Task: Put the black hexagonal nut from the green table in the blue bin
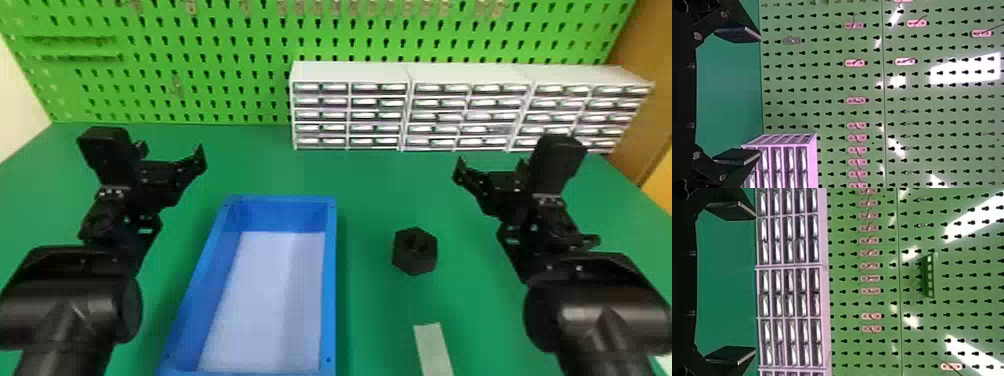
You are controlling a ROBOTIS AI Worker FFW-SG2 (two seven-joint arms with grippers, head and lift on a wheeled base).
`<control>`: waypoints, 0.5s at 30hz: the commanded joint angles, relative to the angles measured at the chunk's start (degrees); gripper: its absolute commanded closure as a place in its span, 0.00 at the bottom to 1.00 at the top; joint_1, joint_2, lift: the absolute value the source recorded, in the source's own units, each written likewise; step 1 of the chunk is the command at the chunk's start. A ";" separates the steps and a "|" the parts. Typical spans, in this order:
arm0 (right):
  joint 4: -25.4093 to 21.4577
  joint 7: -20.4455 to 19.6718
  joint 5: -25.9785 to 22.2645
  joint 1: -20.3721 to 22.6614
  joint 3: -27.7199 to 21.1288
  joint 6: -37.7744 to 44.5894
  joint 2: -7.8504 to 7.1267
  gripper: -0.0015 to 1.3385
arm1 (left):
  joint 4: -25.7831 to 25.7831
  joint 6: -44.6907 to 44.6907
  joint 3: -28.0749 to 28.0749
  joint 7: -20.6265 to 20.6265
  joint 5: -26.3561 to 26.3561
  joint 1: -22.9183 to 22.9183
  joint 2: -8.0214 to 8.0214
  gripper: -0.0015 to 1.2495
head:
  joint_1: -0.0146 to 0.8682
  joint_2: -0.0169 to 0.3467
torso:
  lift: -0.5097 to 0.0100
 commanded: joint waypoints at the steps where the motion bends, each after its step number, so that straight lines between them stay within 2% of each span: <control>1: -0.02 0.06 0.01 -0.38 0.34 0.24 -0.25 0.07 | -0.24 0.03 0.29 -0.19 -0.52 -0.02 0.05 0.19 | 0.79 0.19 | 0.79; 15: -0.02 0.06 -0.34 -0.47 0.52 1.73 -0.43 0.07 | -0.24 0.38 -0.23 -0.63 -0.34 -0.11 0.05 0.19 | 0.79 0.19 | 0.79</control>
